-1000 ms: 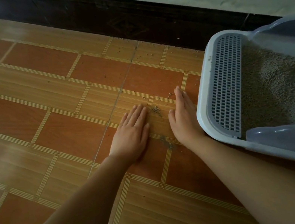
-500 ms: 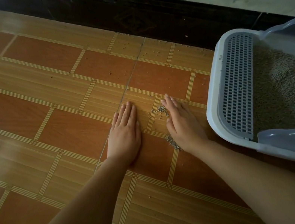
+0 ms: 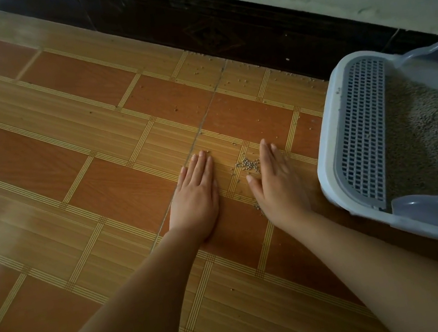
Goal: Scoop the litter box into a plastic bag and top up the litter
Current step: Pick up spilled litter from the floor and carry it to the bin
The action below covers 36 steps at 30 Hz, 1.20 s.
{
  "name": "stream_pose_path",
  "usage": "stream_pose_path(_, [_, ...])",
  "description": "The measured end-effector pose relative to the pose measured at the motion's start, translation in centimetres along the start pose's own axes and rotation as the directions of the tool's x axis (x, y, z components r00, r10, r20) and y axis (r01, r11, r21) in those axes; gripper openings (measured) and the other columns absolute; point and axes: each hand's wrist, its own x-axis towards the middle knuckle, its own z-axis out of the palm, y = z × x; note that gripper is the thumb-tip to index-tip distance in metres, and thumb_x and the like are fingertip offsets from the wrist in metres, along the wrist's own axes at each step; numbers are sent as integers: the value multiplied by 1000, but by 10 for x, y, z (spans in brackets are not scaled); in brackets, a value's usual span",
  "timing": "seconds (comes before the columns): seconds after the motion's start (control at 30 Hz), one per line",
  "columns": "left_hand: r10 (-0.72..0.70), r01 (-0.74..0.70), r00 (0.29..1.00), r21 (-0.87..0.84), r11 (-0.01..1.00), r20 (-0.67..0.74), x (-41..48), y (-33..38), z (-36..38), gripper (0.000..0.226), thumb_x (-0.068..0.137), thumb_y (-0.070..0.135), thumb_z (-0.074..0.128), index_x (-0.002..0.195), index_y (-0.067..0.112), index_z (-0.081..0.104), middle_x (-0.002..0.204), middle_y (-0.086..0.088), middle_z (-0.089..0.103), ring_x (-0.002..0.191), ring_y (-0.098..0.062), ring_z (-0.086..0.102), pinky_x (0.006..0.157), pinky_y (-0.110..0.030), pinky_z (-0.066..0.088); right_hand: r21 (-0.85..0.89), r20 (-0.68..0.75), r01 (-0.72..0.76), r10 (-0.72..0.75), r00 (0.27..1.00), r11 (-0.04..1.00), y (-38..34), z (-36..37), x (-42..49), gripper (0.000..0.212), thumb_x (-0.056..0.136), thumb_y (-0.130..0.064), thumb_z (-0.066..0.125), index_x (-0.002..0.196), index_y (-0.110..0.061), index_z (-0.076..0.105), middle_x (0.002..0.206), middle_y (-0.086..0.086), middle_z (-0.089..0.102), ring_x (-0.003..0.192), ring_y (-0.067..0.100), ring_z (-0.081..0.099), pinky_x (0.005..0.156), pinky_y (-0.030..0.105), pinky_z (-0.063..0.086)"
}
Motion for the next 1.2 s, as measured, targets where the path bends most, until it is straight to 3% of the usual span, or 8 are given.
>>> stream_pose_path(0.1, [19, -19, 1000, -2, 1000, 11, 1, -3, 1, 67, 91, 46, -1, 151, 16, 7, 159, -1, 3, 142, -6, -10, 113, -22, -13, -8, 31, 68, -68, 997, 998, -7, 2, -2, 67, 100, -40, 26, 148, -10, -10, 158, 5, 1, 145, 16, -3, 118, 30, 1])
stream_pose_path(0.2, [29, -29, 999, 2, 1000, 13, 1, -4, 3, 75, 85, 48, -7, 151, 16, 7, 159, -1, 4, 140, -5, -10, 114, -23, -12, 15, -16, 41, -41, 999, 999, -7, -1, 0, 66, 98, -40, 32, 149, -10, 3, 156, 7, 17, 144, 19, 14, 116, 32, 19])
stream_pose_path(0.27, [26, -26, 1000, 0, 1000, 7, 1, -4, 3, 75, 85, 48, -8, 150, 15, 7, 159, -2, 4, 142, -7, -9, 114, -23, -12, -82, -139, -41, 30, 990, 996, -6, -4, 1, 62, 96, -43, 38, 146, -8, 24, 145, 12, 38, 132, 25, 36, 103, 35, 38])
stream_pose_path(0.37, [22, -22, 1000, 3, 1000, 13, 1, -2, 1, 72, 87, 47, -7, 150, 16, 6, 159, -2, 2, 142, -8, -9, 114, -23, -13, -197, -228, -175, 129, 965, 965, -4, -7, 5, 56, 92, -52, 39, 120, -4, 47, 117, 14, 53, 104, 25, 48, 83, 33, 43])
stream_pose_path(0.47, [13, -13, 1000, 0, 1000, 19, 1, -1, -1, 62, 94, 41, 4, 150, 16, 4, 159, -1, 1, 144, -10, -9, 114, -24, -13, -250, -191, -198, 152, 970, 948, -5, -8, 8, 60, 90, -60, 34, 110, -4, 48, 108, 13, 54, 97, 24, 48, 79, 32, 42])
stream_pose_path(0.8, [24, -24, 1000, -30, 999, -5, 0, -1, -2, 52, 103, 31, 20, 150, 15, 7, 159, -2, 1, 145, -11, -7, 113, -23, -14, -378, -17, -97, 98, 995, 921, -26, -9, 32, 72, 87, -68, 30, 120, -6, 44, 119, 13, 53, 106, 25, 54, 62, 29, 37])
stream_pose_path(1.2, [12, -12, 999, 2, 1000, 33, -1, 1, -6, 52, 103, 31, 18, 150, 17, 0, 159, 0, -5, 145, -11, -11, 112, -22, -18, -476, -19, 43, -59, 998, 878, -30, -7, 39, 39, 100, -37, 27, 113, -6, 46, 103, 11, 61, 83, 24, 64, 52, 28, 37])
